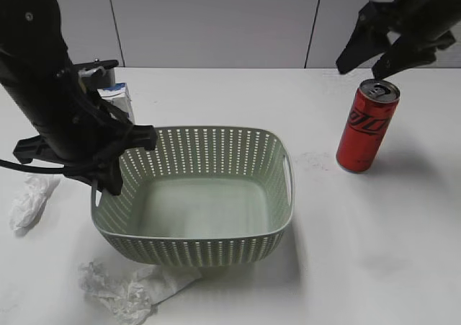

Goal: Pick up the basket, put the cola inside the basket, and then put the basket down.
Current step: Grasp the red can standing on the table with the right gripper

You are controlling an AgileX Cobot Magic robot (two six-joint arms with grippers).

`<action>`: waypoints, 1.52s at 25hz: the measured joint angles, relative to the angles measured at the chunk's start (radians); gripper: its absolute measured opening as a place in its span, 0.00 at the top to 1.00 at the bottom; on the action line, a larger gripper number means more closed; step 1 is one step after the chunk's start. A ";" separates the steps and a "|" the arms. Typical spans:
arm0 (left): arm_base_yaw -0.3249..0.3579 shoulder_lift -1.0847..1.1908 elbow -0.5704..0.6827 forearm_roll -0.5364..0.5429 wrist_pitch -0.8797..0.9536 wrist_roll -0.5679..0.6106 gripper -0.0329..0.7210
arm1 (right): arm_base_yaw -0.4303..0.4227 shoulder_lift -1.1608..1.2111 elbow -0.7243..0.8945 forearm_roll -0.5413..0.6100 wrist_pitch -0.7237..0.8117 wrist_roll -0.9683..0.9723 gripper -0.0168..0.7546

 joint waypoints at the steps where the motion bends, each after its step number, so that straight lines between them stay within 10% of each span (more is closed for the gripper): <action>1: 0.000 0.000 0.000 0.000 0.000 0.000 0.96 | 0.010 0.023 -0.003 -0.012 0.001 0.000 0.24; 25: 0.000 0.000 0.000 -0.001 0.010 0.000 0.96 | 0.044 0.094 -0.234 -0.182 0.138 0.025 0.25; 38: 0.000 0.000 0.000 -0.042 0.021 0.000 0.96 | 0.044 -0.303 -0.134 -0.361 0.146 0.091 0.25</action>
